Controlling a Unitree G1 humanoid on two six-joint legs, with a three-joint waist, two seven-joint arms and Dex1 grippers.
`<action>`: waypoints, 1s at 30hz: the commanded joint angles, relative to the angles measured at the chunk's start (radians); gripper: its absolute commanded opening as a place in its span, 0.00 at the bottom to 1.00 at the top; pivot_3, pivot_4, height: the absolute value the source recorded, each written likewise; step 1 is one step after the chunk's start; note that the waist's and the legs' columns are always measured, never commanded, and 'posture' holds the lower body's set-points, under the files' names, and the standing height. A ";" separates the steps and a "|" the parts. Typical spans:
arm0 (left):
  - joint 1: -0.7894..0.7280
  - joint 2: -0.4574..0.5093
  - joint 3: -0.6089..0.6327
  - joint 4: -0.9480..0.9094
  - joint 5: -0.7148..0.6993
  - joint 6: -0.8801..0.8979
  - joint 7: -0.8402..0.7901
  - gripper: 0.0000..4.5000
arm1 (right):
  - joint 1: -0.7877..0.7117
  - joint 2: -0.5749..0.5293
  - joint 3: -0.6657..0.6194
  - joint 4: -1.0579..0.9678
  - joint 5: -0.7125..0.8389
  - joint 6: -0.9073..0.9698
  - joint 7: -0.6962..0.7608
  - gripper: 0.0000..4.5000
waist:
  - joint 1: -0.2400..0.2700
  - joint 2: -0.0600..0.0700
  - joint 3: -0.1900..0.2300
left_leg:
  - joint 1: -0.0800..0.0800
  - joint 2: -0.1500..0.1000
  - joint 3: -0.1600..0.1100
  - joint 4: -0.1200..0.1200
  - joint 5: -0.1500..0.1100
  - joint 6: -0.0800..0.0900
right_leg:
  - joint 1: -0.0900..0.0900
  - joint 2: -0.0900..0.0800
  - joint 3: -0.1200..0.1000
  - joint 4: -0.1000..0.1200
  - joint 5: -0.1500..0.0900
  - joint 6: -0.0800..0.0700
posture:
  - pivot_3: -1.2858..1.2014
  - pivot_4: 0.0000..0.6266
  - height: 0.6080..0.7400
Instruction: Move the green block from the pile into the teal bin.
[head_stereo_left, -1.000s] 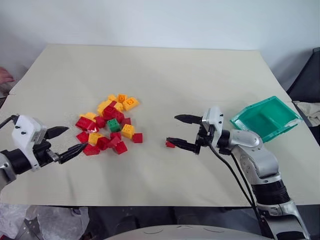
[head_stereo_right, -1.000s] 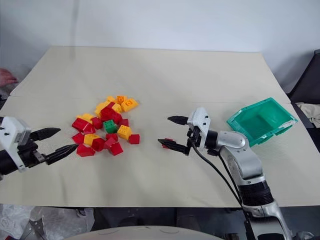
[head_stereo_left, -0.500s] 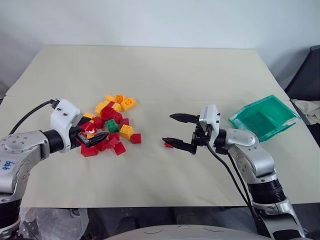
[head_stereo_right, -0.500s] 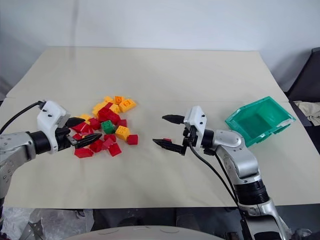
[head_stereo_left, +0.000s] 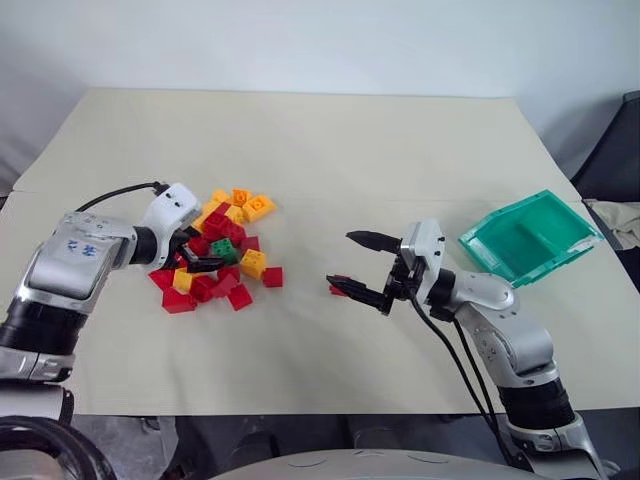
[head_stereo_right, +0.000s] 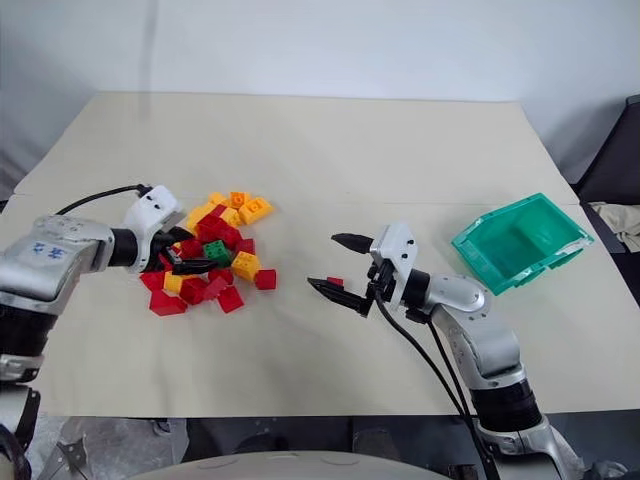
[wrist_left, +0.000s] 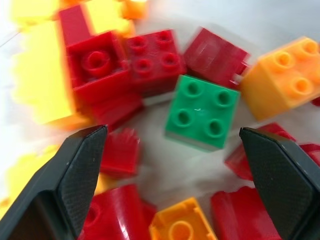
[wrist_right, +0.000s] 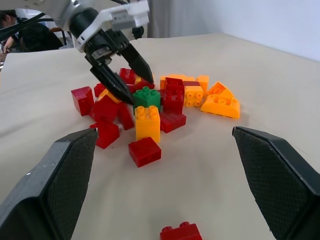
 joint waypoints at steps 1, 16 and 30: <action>-0.058 -0.011 -0.087 0.088 0.072 -0.060 -0.104 1.00 | 0.000 0.002 -0.017 -0.032 0.017 -0.015 -0.006 1.00 | -0.002 0.000 0.000 | 0.000 0.000 0.000 0.000 0.000 0.000 | 0.000 0.000 0.000 0.000 0.000 0.000 | 0.52 0.24 1.00; -0.163 -0.057 0.026 0.112 0.055 -0.013 -0.197 0.33 | 0.002 -0.021 -0.039 -0.028 0.013 -0.018 -0.007 1.00 | -0.005 0.000 0.000 | -0.001 0.001 0.000 0.001 0.000 0.000 | -0.001 0.001 0.001 0.004 0.000 0.000 | 0.52 0.24 1.00; -0.177 -0.303 0.034 0.065 -0.014 -0.250 -0.243 0.33 | 0.113 -0.156 -0.230 -0.090 0.033 0.015 -0.057 1.00 | 0.037 0.000 0.000 | -0.002 0.000 0.000 0.006 0.000 0.001 | 0.000 0.000 0.001 0.001 0.000 0.001 | 0.52 0.24 1.00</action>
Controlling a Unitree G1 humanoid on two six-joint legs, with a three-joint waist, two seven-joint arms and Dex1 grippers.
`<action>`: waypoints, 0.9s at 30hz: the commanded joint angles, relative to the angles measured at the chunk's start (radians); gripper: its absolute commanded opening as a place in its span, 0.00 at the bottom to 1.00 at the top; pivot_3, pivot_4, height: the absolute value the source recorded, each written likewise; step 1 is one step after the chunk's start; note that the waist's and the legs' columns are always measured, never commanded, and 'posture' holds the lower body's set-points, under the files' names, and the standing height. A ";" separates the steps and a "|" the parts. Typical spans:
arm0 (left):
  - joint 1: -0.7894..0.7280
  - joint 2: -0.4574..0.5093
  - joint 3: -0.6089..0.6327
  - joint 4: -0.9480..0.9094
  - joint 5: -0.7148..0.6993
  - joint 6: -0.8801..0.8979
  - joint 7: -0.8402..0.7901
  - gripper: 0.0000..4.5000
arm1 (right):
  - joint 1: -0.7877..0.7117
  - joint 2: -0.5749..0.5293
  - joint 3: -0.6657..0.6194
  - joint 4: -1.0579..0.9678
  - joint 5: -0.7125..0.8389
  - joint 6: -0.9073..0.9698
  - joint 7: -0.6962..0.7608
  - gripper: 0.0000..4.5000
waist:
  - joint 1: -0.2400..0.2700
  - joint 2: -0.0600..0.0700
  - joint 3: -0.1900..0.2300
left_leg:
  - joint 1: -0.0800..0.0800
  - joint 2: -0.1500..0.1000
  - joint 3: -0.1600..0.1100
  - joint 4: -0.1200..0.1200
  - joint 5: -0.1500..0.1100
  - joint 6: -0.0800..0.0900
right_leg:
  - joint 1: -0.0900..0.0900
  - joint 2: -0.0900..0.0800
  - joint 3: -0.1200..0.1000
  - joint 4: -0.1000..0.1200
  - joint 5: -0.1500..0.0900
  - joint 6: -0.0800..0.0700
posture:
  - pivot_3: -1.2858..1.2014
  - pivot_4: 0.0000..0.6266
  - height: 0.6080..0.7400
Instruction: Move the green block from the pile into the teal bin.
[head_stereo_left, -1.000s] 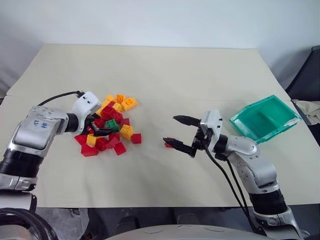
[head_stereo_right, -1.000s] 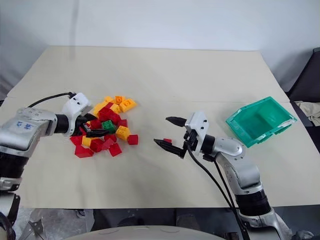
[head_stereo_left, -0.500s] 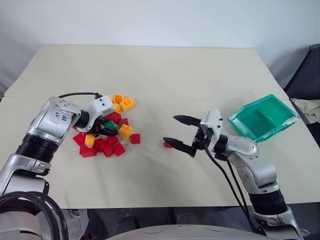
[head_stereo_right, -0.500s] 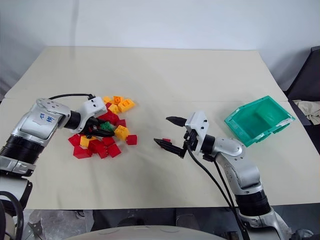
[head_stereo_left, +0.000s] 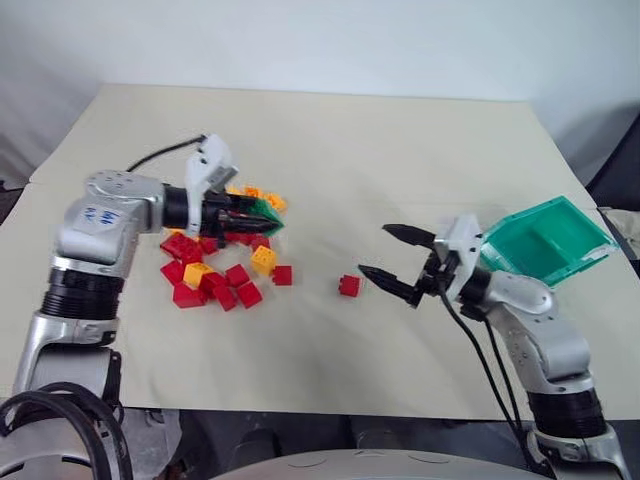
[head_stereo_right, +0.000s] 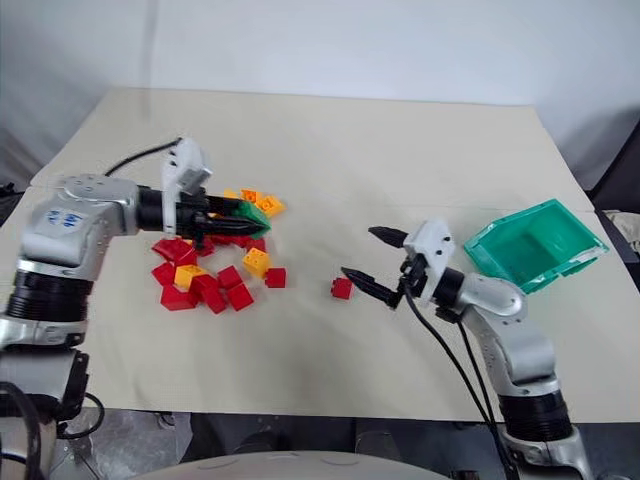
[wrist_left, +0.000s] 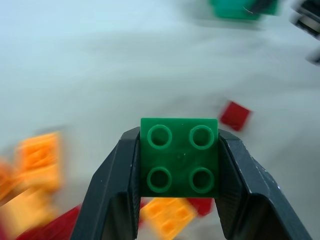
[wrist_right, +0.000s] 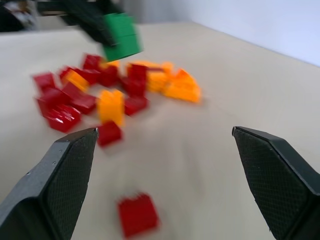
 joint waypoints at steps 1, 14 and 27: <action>-0.066 -0.110 -0.107 0.104 0.099 -0.125 0.034 0.33 | 0.061 -0.067 -0.111 -0.062 0.017 0.001 -0.013 1.00 | 0.011 0.000 0.000 | 0.000 0.000 0.000 0.001 0.000 0.000 | 0.000 0.000 0.000 0.000 0.000 0.000 | 0.52 0.24 1.00; -0.272 -0.462 -0.192 0.642 0.274 -0.476 0.117 0.68 | 0.204 -0.141 -0.253 -0.160 0.040 0.022 -0.069 1.00 | 0.007 0.000 0.000 | 0.001 -0.002 0.001 0.004 -0.002 0.003 | 0.002 0.006 0.012 -0.001 0.003 0.005 | 0.52 0.24 1.00; -0.128 -0.214 -0.007 0.358 0.134 -0.374 -0.077 0.99 | 0.171 -0.212 -0.246 -0.105 0.043 0.041 -0.022 1.00 | 0.006 0.002 0.001 | 0.002 0.000 0.002 0.004 -0.003 0.005 | 0.001 0.009 0.017 -0.001 0.003 0.006 | 0.52 0.24 1.00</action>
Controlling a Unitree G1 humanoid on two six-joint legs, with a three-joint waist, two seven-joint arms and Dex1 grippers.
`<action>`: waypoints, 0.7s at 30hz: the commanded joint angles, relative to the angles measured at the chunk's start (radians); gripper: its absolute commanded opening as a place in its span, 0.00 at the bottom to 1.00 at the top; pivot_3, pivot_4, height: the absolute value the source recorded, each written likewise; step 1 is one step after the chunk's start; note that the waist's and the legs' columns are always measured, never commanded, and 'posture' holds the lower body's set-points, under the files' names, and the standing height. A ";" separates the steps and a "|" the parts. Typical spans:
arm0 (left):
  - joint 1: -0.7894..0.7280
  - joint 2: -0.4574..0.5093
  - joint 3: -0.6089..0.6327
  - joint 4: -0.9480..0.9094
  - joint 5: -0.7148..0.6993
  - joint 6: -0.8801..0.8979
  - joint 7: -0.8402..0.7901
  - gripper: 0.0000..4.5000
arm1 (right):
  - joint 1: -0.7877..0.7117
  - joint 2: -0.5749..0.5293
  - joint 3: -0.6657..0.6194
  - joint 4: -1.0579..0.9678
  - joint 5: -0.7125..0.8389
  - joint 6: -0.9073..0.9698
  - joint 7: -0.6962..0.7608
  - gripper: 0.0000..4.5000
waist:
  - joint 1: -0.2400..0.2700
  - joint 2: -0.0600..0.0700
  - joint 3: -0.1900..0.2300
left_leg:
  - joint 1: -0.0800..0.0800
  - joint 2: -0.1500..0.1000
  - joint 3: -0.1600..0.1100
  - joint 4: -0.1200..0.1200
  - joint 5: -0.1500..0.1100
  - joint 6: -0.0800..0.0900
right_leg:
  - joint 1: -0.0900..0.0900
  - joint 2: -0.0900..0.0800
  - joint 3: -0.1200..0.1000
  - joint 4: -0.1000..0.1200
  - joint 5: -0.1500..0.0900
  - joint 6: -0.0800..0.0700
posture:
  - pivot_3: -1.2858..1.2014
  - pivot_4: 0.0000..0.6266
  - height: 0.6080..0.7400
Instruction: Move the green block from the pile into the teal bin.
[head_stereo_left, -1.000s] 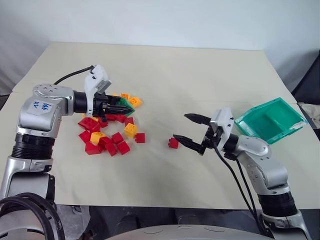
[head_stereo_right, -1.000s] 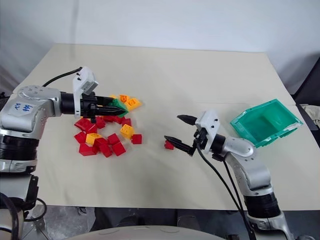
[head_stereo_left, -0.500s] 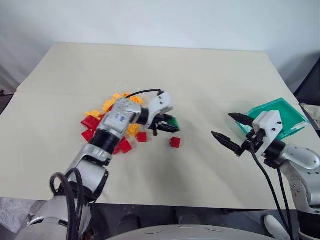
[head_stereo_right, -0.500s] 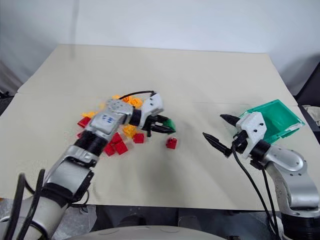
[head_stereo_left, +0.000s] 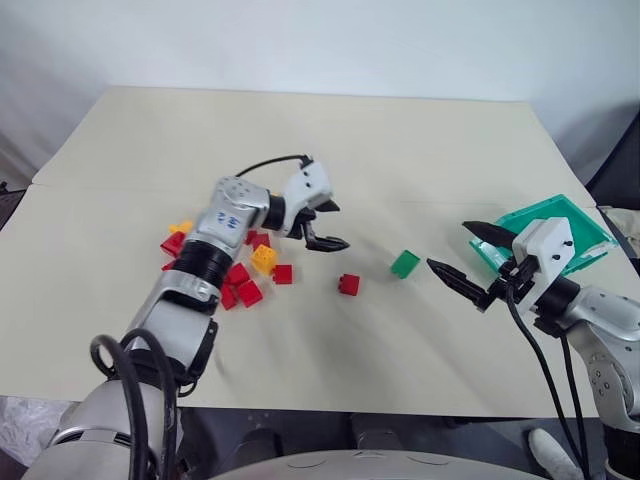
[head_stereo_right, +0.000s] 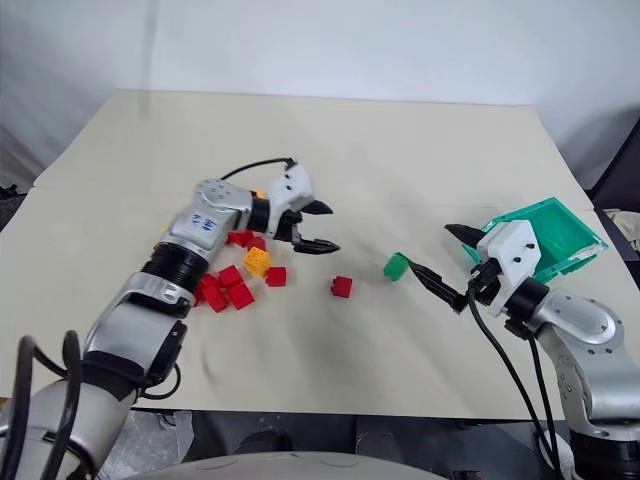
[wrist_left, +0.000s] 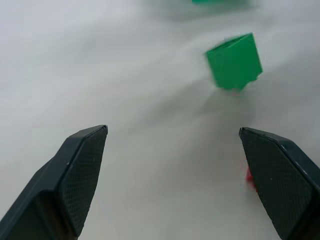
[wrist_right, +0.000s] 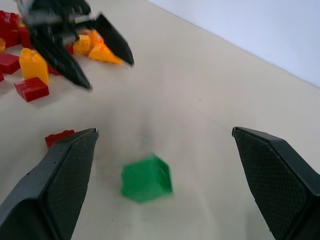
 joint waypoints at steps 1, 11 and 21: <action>0.103 0.095 0.074 -0.185 -0.097 0.073 -0.103 0.99 | 0.006 -0.044 -0.035 0.014 0.014 0.006 0.029 1.00 | -0.003 0.001 0.000 | 0.000 0.001 0.000 0.000 -0.001 0.001 | 0.000 0.000 0.001 0.000 0.000 0.000 | 0.52 0.24 1.00; 0.469 0.324 0.268 -0.509 -0.315 0.213 -0.215 0.99 | 0.276 -0.239 -0.365 -0.092 0.107 0.240 0.122 1.00 | 0.011 0.002 0.001 | -0.001 0.002 0.000 0.001 -0.002 0.002 | -0.001 0.000 0.000 0.000 -0.001 -0.002 | 0.52 0.24 1.00; 0.541 0.292 0.391 -0.585 -0.442 0.264 -0.099 0.99 | 0.001 -0.291 -0.099 -0.031 0.163 0.395 0.092 1.00 | -0.025 0.002 0.002 | 0.003 0.003 0.001 0.003 -0.002 0.003 | 0.001 0.003 0.003 0.002 0.001 -0.001 | 0.52 0.24 1.00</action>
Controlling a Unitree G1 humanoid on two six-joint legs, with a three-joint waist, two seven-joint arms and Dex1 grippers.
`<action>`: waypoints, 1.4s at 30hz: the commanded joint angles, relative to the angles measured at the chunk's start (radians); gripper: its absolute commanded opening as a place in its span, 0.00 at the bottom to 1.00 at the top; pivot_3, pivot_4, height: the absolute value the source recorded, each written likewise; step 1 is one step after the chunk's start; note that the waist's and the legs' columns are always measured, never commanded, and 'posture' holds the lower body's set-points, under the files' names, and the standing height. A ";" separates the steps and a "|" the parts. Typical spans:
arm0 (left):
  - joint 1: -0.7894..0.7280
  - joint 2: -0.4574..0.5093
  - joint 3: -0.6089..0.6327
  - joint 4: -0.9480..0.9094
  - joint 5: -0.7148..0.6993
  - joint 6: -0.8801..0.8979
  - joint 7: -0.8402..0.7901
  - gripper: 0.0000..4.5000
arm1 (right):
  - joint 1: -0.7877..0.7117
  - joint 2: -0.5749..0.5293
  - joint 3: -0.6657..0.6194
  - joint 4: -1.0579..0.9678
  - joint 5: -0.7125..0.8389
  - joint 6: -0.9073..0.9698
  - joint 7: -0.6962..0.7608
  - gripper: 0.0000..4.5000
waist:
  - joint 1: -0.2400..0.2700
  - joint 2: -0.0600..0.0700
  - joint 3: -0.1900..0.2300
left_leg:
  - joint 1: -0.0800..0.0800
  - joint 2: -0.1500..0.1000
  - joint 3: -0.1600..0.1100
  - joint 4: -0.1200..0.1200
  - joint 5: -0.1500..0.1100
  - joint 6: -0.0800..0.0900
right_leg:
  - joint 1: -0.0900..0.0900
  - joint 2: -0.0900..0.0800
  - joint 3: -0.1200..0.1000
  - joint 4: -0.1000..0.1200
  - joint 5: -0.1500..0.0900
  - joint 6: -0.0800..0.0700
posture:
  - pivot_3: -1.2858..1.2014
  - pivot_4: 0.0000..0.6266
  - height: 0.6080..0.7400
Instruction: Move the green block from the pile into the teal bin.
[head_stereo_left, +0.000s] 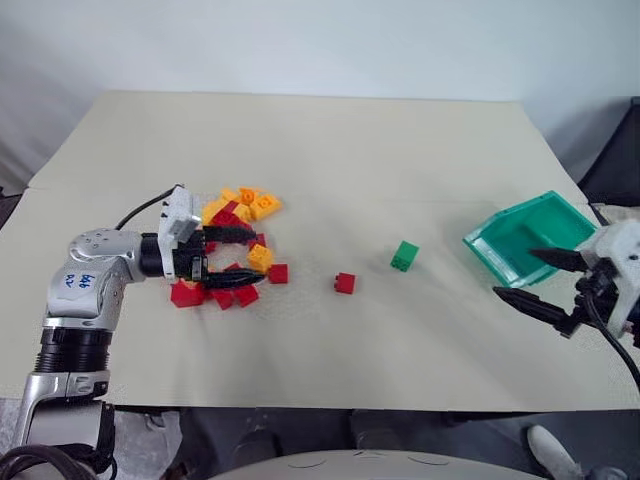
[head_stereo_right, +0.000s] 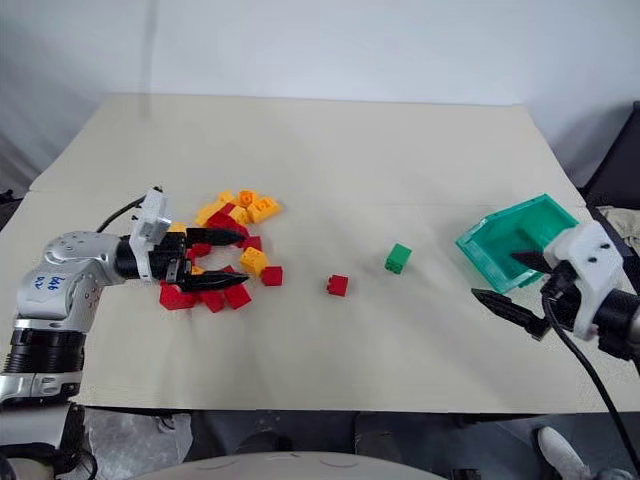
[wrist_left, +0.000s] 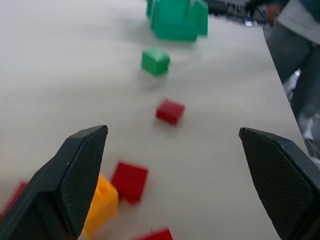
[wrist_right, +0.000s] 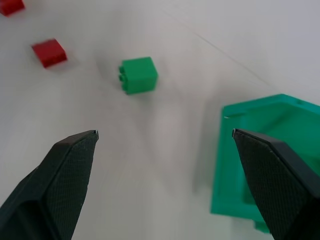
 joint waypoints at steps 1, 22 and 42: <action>0.024 -0.008 0.060 -0.053 -0.065 0.026 0.041 0.99 | -0.159 -0.005 0.183 0.051 -0.012 0.002 0.010 1.00 | -0.011 0.001 0.001 | 0.000 0.000 0.000 0.000 0.000 0.000 | 0.000 0.000 0.000 0.001 0.000 0.000 | 0.52 0.24 1.00; 0.194 -0.025 0.130 -0.185 -0.119 -0.109 0.101 0.99 | -0.873 0.314 0.819 0.925 -0.495 -0.272 0.238 1.00 | -0.030 0.005 0.003 | -0.004 0.000 0.002 -0.001 -0.002 0.000 | -0.004 -0.004 -0.002 0.000 0.000 -0.001 | 0.52 0.24 1.00; 0.049 -0.082 -0.022 -0.039 -0.051 -0.267 0.020 1.00 | -0.565 0.138 0.290 0.286 -0.461 0.046 -0.113 0.47 | -0.005 0.005 0.003 | -0.005 -0.002 0.001 -0.001 -0.002 0.000 | -0.004 -0.006 -0.004 -0.004 0.000 -0.001 | 0.52 0.24 1.00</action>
